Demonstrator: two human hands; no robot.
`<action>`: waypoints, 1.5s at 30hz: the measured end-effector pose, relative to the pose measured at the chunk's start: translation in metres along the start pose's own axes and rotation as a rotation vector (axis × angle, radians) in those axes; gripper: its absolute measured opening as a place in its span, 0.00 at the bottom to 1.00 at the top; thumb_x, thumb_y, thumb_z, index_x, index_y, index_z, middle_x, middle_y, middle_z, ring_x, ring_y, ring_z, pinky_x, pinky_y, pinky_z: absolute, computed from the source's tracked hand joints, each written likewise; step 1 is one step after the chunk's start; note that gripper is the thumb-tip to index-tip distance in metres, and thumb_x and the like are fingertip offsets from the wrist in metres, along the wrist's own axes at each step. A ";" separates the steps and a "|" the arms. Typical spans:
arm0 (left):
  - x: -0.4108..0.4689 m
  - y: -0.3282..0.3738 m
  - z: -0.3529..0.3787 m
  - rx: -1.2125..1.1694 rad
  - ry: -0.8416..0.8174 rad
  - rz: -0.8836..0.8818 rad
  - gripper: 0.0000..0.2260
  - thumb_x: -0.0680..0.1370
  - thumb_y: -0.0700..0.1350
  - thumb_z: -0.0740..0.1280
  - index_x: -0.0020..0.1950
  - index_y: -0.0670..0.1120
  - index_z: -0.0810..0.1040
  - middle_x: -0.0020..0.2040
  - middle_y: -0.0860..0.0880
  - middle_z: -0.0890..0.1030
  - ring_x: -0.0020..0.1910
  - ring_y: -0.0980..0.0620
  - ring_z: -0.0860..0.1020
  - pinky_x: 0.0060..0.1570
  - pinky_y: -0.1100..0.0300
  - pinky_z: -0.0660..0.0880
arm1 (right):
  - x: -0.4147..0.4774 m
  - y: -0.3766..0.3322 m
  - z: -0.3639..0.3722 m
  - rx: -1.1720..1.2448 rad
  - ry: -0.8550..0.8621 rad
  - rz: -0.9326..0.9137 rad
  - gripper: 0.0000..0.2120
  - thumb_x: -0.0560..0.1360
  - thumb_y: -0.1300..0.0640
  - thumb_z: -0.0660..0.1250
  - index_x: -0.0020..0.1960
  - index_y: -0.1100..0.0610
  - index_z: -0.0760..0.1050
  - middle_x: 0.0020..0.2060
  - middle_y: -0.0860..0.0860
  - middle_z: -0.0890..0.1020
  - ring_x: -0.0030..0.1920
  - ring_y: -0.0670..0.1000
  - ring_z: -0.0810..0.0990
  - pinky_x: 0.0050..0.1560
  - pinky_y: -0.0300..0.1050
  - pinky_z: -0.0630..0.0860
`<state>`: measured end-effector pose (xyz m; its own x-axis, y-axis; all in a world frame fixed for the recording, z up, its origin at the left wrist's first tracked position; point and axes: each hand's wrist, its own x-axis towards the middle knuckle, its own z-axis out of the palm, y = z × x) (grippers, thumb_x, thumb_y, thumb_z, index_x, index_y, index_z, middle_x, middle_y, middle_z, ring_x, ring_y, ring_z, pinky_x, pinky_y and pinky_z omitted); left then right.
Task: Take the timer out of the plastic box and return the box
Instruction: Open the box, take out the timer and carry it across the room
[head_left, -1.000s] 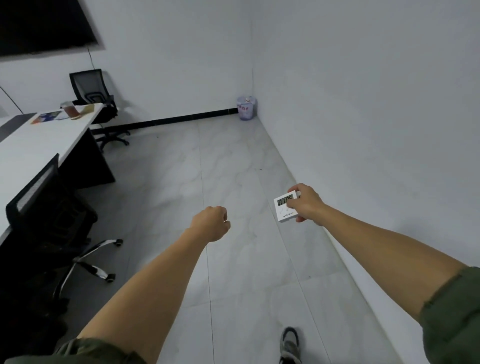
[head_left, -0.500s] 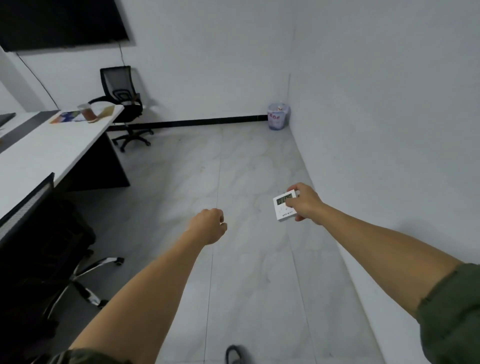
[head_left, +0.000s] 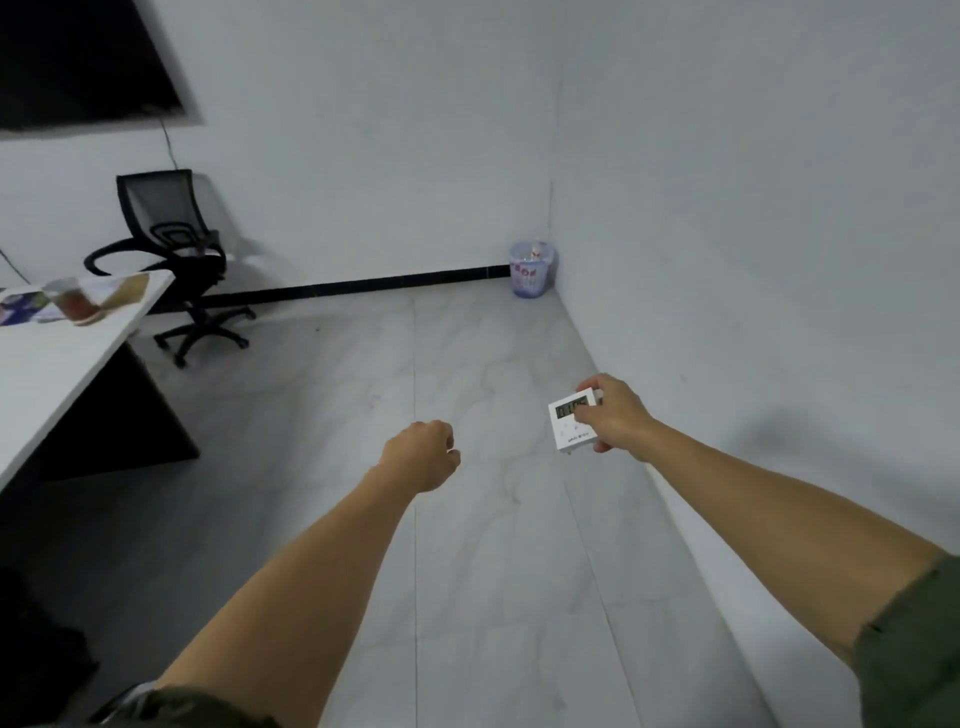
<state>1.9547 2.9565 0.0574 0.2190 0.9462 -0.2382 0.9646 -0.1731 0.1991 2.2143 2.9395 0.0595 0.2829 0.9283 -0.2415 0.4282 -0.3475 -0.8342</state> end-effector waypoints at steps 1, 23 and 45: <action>0.021 -0.001 -0.004 -0.005 -0.006 0.012 0.14 0.79 0.51 0.61 0.61 0.47 0.75 0.59 0.44 0.78 0.57 0.44 0.77 0.49 0.55 0.71 | 0.021 -0.006 0.001 0.010 0.008 0.012 0.15 0.75 0.65 0.65 0.61 0.55 0.72 0.54 0.56 0.77 0.50 0.58 0.80 0.34 0.52 0.81; 0.474 -0.058 -0.113 -0.057 0.038 -0.170 0.14 0.79 0.52 0.62 0.61 0.47 0.76 0.59 0.44 0.79 0.58 0.43 0.77 0.53 0.53 0.72 | 0.525 -0.162 0.056 -0.053 -0.127 -0.046 0.13 0.74 0.63 0.67 0.55 0.52 0.72 0.53 0.57 0.80 0.50 0.58 0.81 0.28 0.46 0.78; 0.901 -0.293 -0.266 -0.048 0.058 -0.261 0.14 0.80 0.50 0.62 0.61 0.46 0.77 0.59 0.44 0.80 0.56 0.44 0.78 0.52 0.54 0.73 | 0.952 -0.401 0.267 -0.130 -0.263 -0.135 0.14 0.74 0.61 0.66 0.58 0.53 0.72 0.54 0.56 0.79 0.51 0.57 0.80 0.29 0.45 0.77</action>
<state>1.8299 3.9324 0.0377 -0.0464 0.9714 -0.2327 0.9788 0.0907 0.1834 2.0827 3.9983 0.0313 -0.0082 0.9635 -0.2675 0.5579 -0.2176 -0.8009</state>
